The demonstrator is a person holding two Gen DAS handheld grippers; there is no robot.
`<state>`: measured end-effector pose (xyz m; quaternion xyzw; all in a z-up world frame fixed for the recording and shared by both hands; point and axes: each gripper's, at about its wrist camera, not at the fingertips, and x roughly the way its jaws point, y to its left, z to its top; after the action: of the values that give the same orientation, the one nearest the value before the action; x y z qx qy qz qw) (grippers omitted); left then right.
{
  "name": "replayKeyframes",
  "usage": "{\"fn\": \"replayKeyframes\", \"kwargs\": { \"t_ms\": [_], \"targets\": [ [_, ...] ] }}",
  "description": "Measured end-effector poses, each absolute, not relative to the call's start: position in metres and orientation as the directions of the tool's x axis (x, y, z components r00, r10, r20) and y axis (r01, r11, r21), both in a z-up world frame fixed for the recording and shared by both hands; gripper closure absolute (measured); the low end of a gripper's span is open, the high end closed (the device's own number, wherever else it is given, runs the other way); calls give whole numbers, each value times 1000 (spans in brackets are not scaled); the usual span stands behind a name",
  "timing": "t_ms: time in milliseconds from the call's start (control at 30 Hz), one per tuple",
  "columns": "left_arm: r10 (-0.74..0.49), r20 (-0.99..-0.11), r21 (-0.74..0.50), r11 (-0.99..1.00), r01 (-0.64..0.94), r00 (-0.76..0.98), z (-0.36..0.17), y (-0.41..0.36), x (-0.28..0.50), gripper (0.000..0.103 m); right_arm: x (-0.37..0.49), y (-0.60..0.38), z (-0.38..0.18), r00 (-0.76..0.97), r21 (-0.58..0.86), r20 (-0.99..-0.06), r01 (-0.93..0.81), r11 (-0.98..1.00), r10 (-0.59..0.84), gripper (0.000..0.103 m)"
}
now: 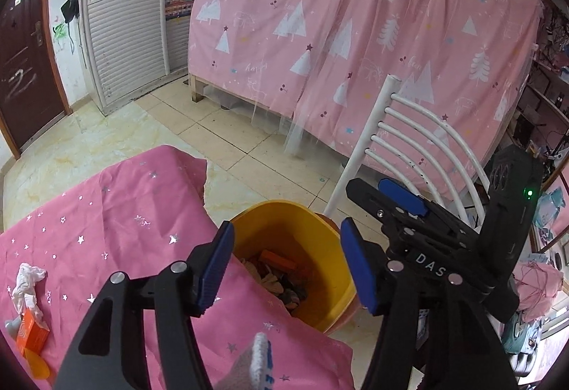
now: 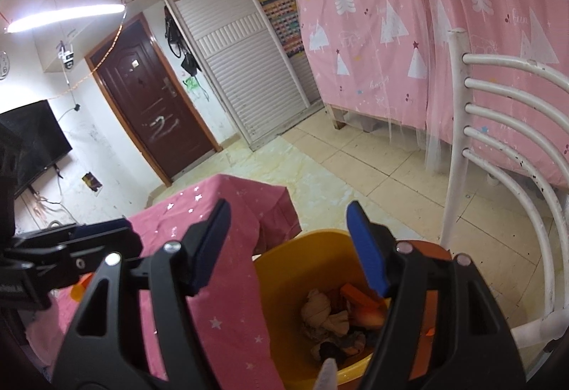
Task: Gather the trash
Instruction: 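Move both grippers back to the bed toward the tissue and funnel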
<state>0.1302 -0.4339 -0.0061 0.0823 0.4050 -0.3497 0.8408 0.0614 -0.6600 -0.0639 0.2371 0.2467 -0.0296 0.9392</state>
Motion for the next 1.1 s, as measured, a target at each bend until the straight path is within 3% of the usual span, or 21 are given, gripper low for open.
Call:
{"fn": "replayKeyframes", "kwargs": {
  "t_ms": [967, 1100],
  "targets": [
    [-438, -684, -156, 869, 470, 583, 24, -281, 168, 47, 112, -551, -37, 838, 330, -516, 2, 944, 179, 37],
    [-417, -684, -163, 887, 433, 598, 22, -255, 174, 46, 124, -526, -33, 826, 313, -525, -38, 949, 207, 33]
  ]
}}
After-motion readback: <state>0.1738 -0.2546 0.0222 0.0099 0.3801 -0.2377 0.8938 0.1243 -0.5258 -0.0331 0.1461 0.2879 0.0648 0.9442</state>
